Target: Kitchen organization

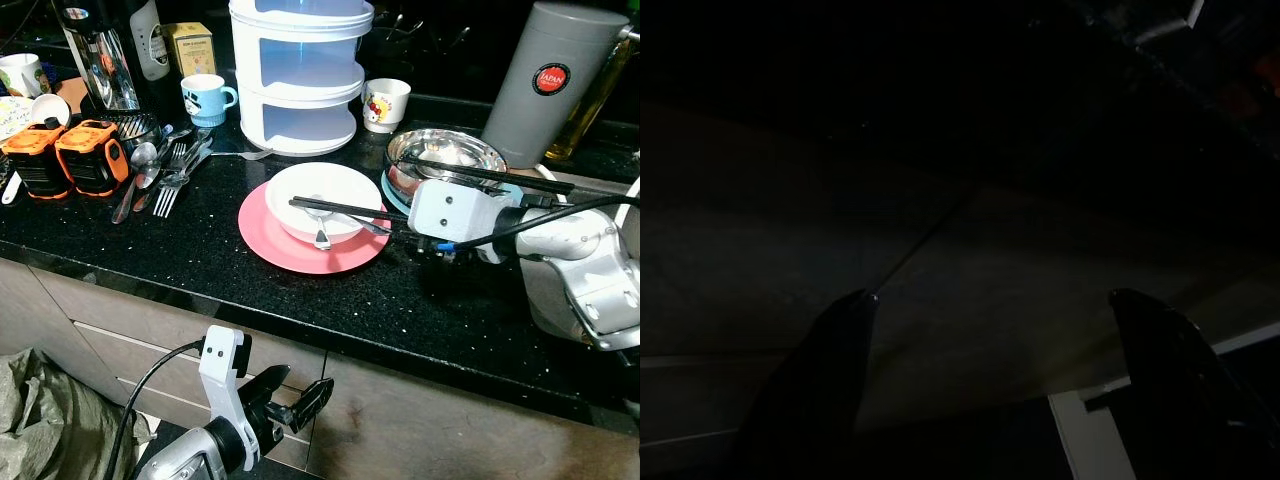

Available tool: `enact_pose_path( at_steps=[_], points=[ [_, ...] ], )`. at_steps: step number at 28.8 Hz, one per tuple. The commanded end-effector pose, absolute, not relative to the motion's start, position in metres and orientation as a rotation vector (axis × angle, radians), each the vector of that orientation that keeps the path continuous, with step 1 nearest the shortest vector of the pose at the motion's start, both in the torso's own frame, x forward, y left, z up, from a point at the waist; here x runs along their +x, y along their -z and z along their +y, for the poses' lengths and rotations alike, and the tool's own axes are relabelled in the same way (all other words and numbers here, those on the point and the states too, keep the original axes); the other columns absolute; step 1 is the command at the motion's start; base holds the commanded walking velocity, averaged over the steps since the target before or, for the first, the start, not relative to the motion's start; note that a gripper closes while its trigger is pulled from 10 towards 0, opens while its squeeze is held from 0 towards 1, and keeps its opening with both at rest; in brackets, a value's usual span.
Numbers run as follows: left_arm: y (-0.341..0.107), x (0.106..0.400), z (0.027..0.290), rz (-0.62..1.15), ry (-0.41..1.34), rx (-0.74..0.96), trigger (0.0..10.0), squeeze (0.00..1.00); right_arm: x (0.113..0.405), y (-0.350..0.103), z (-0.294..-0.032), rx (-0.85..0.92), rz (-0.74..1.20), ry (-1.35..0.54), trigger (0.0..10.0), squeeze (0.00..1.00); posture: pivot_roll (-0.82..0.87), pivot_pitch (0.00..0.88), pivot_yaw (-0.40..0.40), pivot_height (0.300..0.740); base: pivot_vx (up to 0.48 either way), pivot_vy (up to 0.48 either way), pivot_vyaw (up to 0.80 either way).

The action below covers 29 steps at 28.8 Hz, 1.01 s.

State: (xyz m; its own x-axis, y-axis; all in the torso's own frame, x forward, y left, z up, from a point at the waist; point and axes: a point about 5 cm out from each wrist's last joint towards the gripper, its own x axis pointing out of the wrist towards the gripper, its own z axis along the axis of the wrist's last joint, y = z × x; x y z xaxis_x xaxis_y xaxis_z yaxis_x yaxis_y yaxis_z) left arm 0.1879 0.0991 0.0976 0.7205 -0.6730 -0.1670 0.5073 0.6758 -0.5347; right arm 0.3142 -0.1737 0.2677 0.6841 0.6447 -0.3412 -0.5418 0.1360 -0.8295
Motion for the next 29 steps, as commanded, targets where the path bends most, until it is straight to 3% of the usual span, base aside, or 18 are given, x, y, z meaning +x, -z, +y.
enact_pose_path(
  at_steps=[1,16,29],
  points=[
    [-0.095,0.187,0.100,0.385,0.680,-0.492,10.0,0.00,0.312,-0.265,-0.171,-1.160,-0.116,-0.880,0.0,0.00,0.13,0.000,0.012,0.740,0.000,0.000,0.00],
    [-0.096,0.187,0.100,0.384,0.675,-0.497,10.0,0.00,0.314,-0.270,-0.172,-1.160,-0.143,-0.862,0.0,0.00,0.13,0.000,0.014,0.740,0.000,0.000,0.00],
    [-0.096,0.188,0.100,0.381,0.672,-0.499,10.0,0.00,0.315,-0.302,-0.169,-1.000,-0.309,-0.798,0.0,0.00,0.13,0.000,0.015,0.740,0.000,0.000,0.00]
  ],
)
